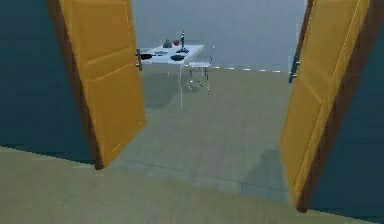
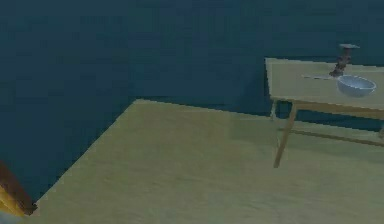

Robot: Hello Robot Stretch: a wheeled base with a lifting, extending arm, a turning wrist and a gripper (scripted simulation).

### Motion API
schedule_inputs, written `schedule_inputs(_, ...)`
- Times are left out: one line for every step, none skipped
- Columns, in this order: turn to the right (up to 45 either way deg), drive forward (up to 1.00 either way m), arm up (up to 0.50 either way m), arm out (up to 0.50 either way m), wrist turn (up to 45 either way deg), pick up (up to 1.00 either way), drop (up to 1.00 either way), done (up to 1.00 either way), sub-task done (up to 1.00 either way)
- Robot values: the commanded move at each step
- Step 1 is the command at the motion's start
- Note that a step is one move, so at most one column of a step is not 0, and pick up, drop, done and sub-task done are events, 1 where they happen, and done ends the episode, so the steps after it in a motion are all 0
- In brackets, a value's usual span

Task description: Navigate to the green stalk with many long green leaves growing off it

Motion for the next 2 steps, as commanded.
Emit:
schedule_inputs(6.0, 0.0, 0.0, 0.0, 0.0, 0.0, 0.0, 0.0, 0.0)
schedule_inputs(0.0, 1.0, 0.0, 0.0, 0.0, 0.0, 0.0, 0.0, 0.0)
